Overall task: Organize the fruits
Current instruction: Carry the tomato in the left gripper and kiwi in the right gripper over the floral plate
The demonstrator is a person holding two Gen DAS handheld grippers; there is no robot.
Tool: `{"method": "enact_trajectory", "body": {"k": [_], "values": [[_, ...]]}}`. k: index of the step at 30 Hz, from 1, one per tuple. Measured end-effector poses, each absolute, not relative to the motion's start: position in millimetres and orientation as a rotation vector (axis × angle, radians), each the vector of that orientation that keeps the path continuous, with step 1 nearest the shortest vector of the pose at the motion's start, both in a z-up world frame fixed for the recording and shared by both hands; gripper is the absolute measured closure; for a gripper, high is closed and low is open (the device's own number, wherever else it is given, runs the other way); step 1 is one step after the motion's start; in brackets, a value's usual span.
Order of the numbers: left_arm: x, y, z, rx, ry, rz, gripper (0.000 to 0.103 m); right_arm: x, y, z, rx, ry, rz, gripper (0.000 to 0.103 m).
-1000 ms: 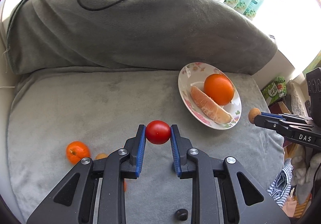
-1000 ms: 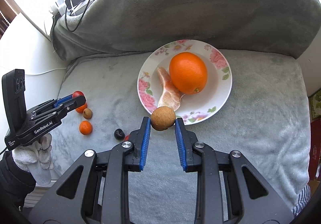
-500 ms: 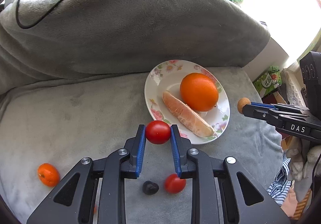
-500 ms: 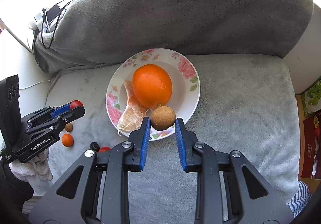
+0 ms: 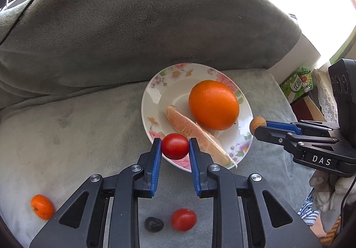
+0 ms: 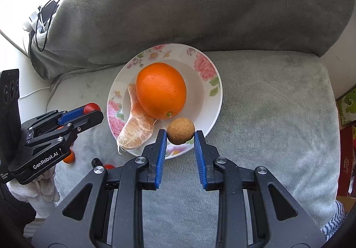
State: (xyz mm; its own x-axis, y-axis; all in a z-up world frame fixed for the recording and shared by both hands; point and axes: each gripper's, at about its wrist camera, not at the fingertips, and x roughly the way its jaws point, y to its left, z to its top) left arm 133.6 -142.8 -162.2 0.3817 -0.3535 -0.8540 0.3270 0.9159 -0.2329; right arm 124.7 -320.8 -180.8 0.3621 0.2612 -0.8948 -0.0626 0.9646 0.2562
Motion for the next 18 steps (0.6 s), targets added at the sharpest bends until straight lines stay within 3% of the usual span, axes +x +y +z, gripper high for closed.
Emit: {"method": "enact_trajectory", "body": {"k": [12, 15, 18], "values": [[141.5, -149.5, -161.0, -0.015, 1.098, -0.438, 0.080, 134.2, -316.3, -187.0, 0.193, 1.187, 0.219, 0.076], [143.1, -149.0, -160.9, -0.017, 1.099, -0.433, 0.070, 134.8, -316.4, -186.0, 0.183, 1.186, 0.216, 0.075], [144.6, -149.6, -160.8, -0.018, 1.099, -0.431, 0.069, 134.4, -316.7, -183.6, 0.170, 1.173, 0.203, 0.054]]}}
